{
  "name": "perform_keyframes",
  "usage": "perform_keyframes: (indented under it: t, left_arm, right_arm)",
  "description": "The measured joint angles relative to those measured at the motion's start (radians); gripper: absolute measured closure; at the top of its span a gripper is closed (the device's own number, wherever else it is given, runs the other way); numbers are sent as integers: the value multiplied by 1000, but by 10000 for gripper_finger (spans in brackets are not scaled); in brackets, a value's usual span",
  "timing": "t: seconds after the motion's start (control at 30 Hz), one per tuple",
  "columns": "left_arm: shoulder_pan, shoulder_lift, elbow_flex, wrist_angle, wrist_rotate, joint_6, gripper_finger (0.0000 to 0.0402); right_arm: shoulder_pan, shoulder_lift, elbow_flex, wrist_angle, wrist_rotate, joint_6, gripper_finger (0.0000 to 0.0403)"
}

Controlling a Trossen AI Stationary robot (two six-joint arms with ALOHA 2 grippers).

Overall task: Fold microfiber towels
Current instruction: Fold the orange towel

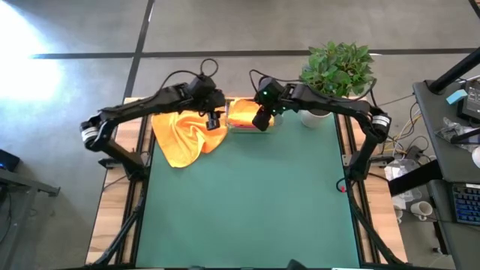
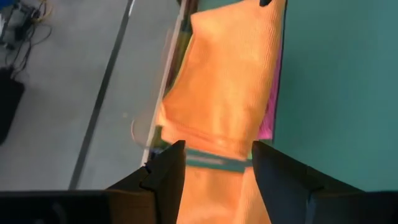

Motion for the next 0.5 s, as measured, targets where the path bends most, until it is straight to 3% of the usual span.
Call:
perform_keyframes:
  t: [0.27,0.5]
  left_arm:
    - [0,-180,-188,-29,-12,-133,233]
    - [0,-330,-327,-138,-12,-227,233]
  right_arm:
    - [5,18,7,-7,-16,-5,293]
    - [21,4,93,-25,-16,-6,313]
